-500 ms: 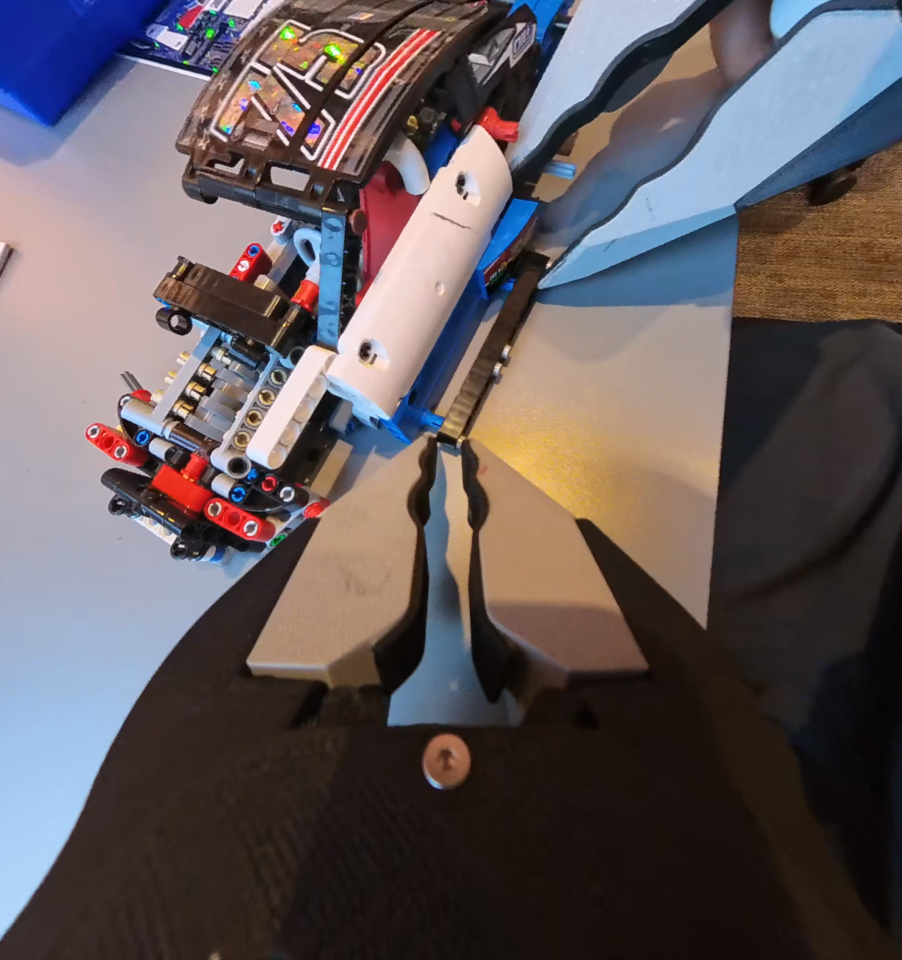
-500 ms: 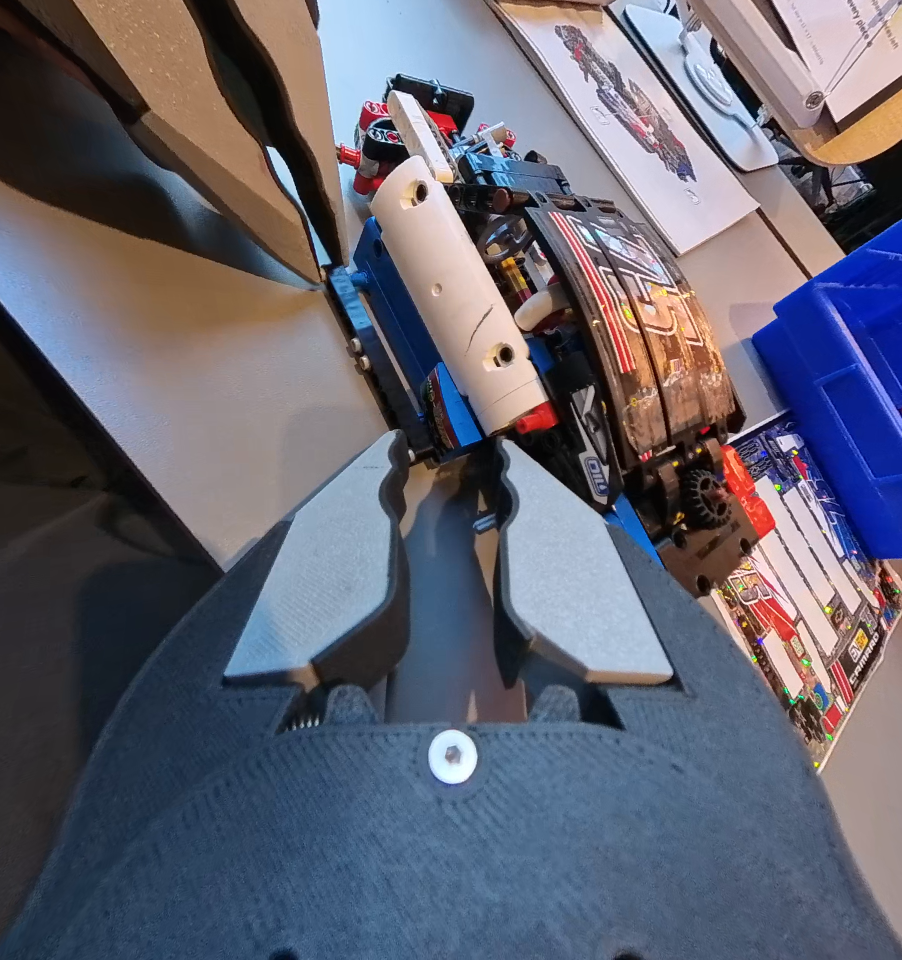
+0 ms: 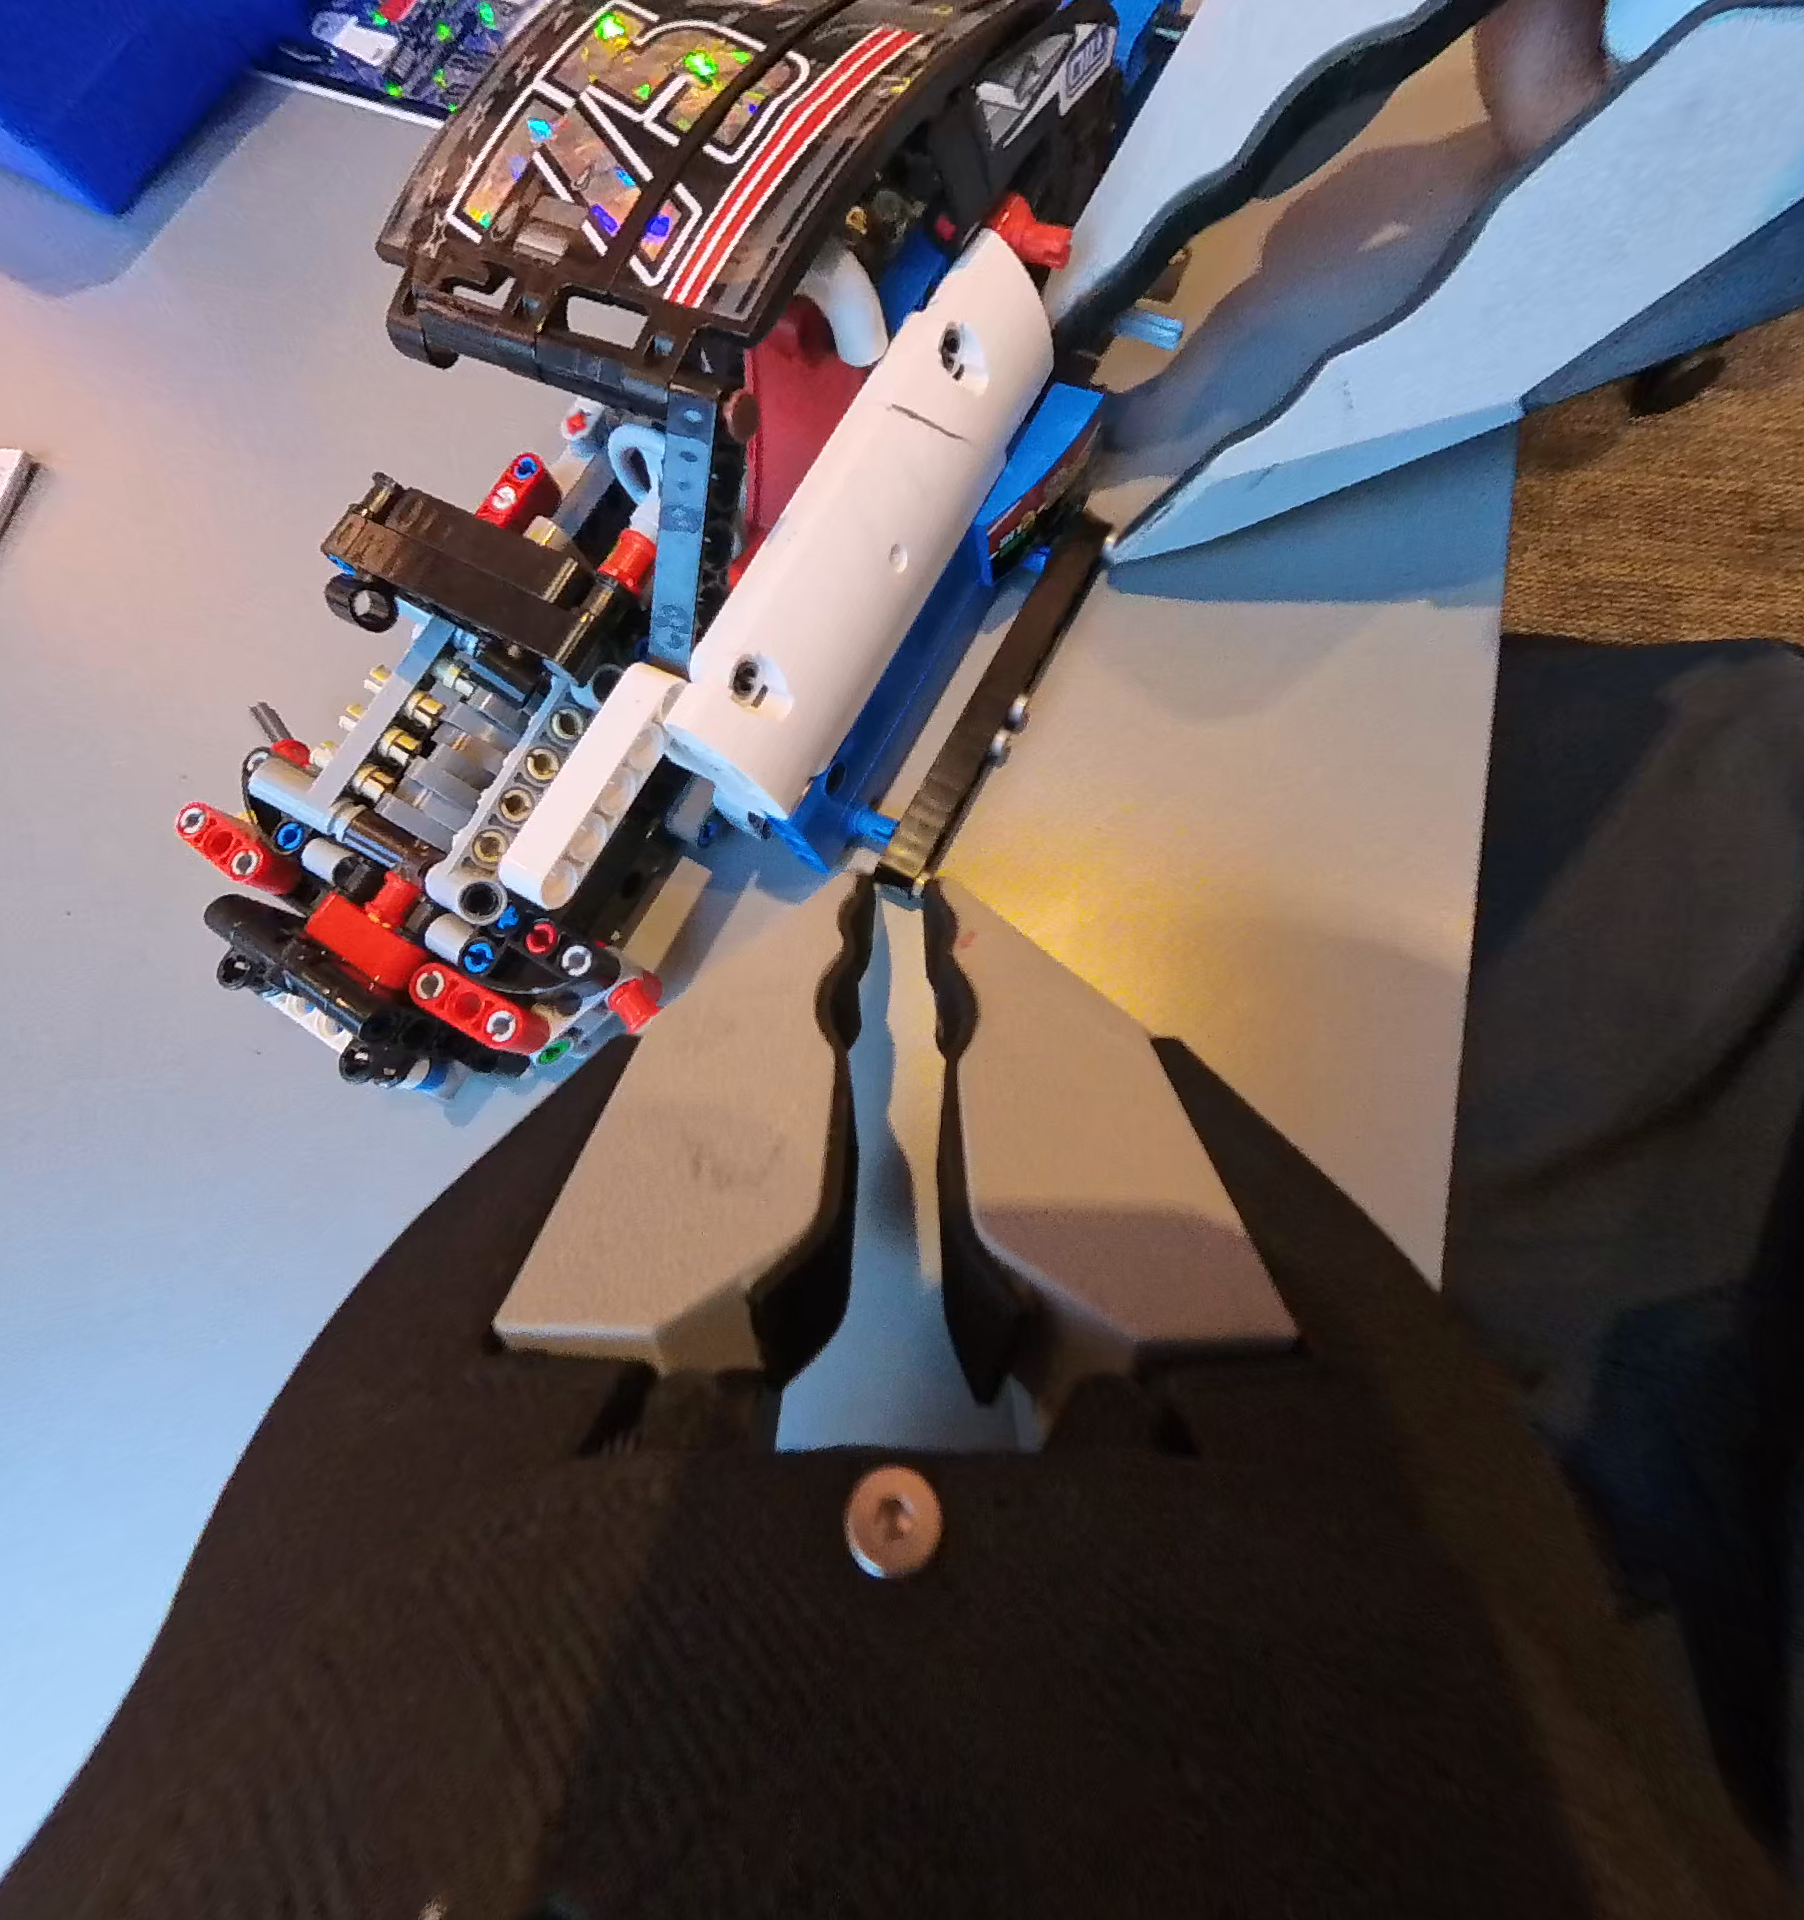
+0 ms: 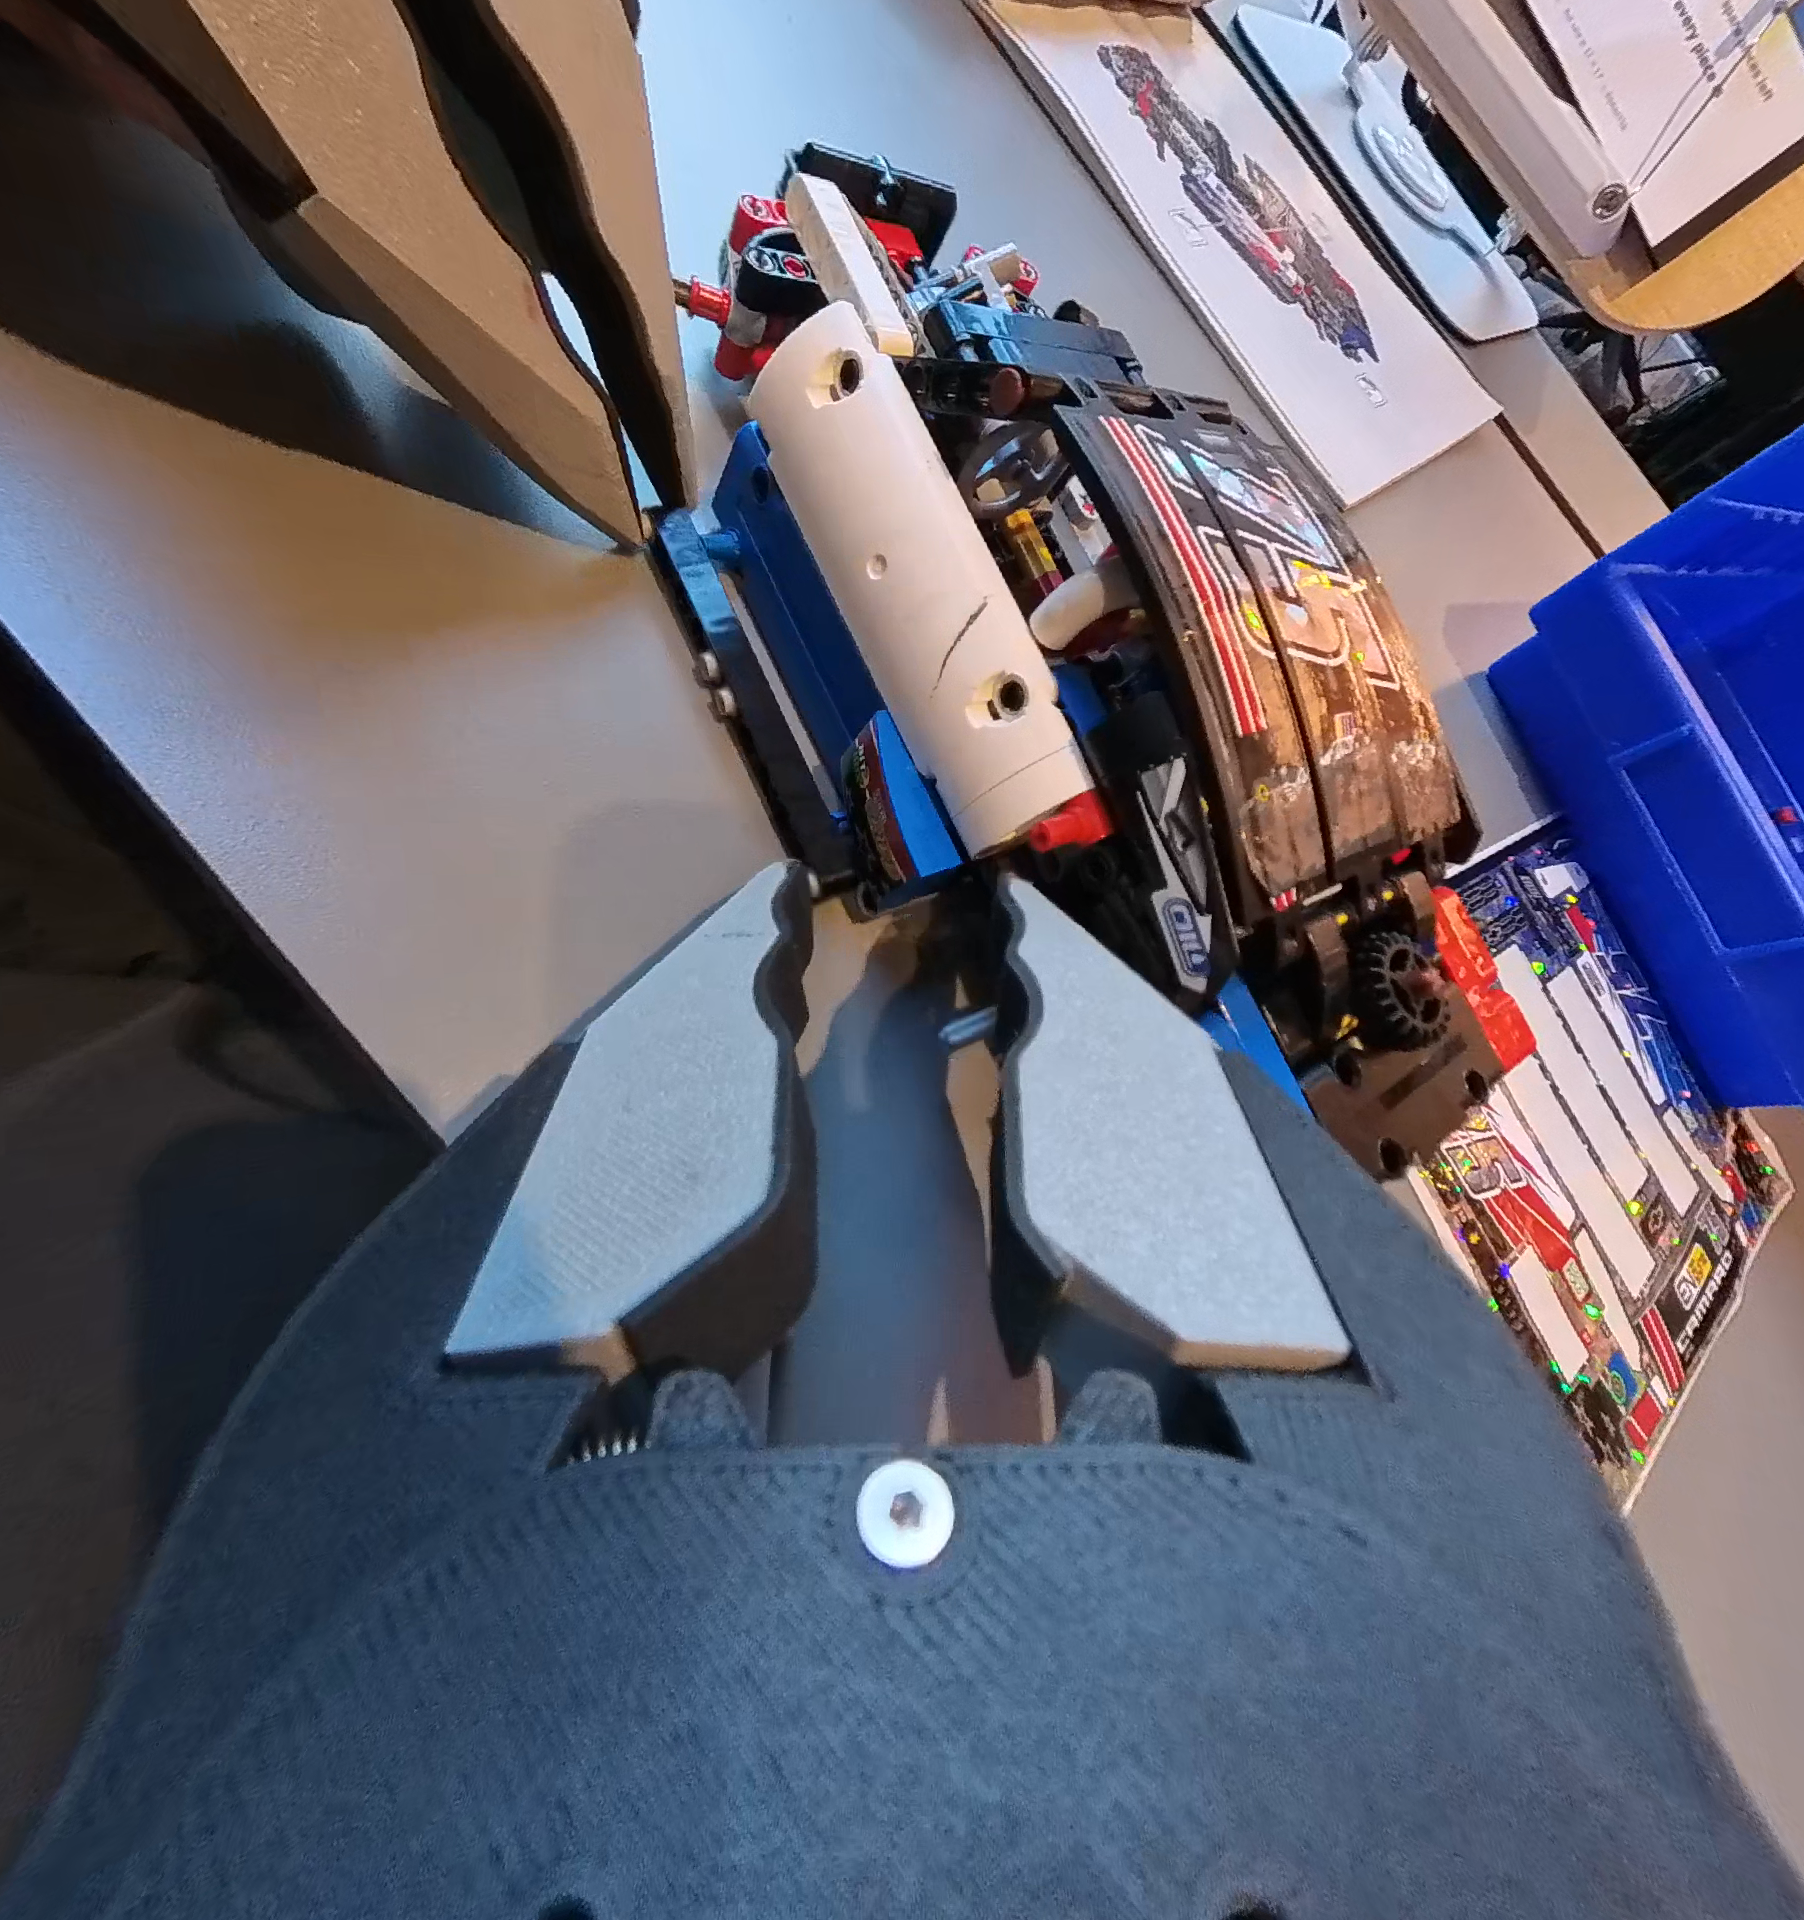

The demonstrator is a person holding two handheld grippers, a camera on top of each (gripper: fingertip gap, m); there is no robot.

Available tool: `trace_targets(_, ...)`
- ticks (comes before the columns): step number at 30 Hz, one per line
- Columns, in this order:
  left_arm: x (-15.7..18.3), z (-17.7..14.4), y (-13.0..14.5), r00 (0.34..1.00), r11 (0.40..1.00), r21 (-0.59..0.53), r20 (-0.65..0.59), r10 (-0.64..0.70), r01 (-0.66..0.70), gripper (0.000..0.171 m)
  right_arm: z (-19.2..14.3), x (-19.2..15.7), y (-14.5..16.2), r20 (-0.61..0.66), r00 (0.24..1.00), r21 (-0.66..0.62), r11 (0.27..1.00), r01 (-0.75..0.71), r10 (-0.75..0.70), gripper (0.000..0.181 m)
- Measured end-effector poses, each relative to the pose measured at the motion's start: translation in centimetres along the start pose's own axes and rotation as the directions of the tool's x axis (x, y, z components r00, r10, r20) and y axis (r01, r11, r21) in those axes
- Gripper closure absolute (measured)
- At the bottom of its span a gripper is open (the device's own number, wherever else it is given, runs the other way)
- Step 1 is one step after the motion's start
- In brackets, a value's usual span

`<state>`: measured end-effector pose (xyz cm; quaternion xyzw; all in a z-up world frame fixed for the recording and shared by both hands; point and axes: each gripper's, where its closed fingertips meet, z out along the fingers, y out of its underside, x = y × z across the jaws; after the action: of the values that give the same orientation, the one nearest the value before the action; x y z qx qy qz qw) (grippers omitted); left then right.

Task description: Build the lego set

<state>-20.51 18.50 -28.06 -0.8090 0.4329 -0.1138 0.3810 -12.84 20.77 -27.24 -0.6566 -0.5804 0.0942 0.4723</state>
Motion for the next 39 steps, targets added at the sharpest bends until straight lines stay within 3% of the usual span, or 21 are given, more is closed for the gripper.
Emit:
trace_targets(9, -0.2, -0.1, 0.0, 1.0, 1.0, 0.007, -0.005, -0.009, 0.009, 0.165, -1.4, 0.1, -0.1, -0.047, 0.999, 0.023, 1.0, 0.018, -0.017, 0.15)
trace_targets(24, -0.4, 0.0, 0.1, 1.0, 1.0, 0.005, -0.009, -0.019, 0.019, 0.165, 0.0, 0.2, 0.1, -0.016, 1.0, -0.002, 1.0, -0.025, 0.025, 0.148)
trace_targets(39, -0.2, -0.1, -0.3, 0.997, 0.997, 0.029, 0.03, 0.068, -0.069, 0.165, 0.2, 0.1, -0.1, 0.003, 1.0, 0.0, 1.0, -0.029, 0.029, 0.147)
